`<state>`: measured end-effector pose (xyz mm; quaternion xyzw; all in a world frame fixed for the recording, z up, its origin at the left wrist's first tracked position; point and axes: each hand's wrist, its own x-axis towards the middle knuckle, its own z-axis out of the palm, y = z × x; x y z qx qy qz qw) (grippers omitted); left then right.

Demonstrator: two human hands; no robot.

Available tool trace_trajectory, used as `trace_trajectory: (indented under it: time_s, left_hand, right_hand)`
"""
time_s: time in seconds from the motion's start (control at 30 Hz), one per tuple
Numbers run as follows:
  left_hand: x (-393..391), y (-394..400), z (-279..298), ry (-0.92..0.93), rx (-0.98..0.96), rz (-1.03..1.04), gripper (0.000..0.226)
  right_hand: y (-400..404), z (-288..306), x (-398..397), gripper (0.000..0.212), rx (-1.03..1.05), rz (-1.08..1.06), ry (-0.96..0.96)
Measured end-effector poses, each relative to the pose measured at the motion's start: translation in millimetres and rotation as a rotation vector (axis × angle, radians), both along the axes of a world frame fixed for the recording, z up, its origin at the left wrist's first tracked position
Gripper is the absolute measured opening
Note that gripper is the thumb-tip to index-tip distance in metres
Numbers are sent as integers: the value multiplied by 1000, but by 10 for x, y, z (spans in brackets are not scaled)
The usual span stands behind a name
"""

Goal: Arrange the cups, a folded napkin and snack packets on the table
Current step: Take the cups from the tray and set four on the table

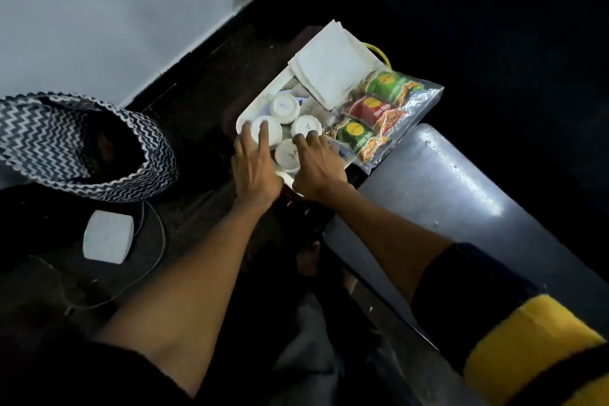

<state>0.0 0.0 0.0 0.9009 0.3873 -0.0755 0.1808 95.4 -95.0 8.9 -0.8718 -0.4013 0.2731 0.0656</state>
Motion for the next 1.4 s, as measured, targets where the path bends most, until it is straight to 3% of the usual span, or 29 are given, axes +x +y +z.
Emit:
trace_trajectory:
  time_s: [0.1, 0.23, 0.4, 0.57, 0.7, 0.83, 0.93, 1.17, 1.3, 1.4]
  left_hand:
    - [75, 231, -91, -33, -44, -80, 96]
    - [228, 456, -224, 87, -94, -178, 92]
    - [338, 516, -274, 85, -84, -176, 83]
    - [346, 551, -249, 17, -81, -153, 74]
    - [187, 525, -185, -93, -119, -62, 71]
    - [1, 465, -155, -204, -121, 175, 70]
    - [-119, 272, -87, -298, -211, 427, 66]
    - [-283, -668, 15, -513, -691, 850, 50]
    - [-318, -1281, 58, -463, -992, 836, 54]
    - [-328, -1675, 41, -301, -1048, 662, 65]
  right_hand:
    - [-13, -104, -103, 76, -24, 33, -36]
    - [43, -207, -154, 71, -9, -4, -86]
    - [158, -273, -134, 81, -4, 15, -137]
    - [245, -326, -118, 76, 35, -4, -122]
    - [154, -306, -158, 70, 65, -22, -100]
    - [5, -265, -168, 65, 150, -47, -119]
    - [-228, -196, -219, 65, 293, -205, -90]
    - [-1147, -76, -428, 69, 414, -780, 155]
    - [-1820, -81, -489, 68, 423, -1229, 367]
    - [-2388, -131, -499, 74, 428, -1491, 562]
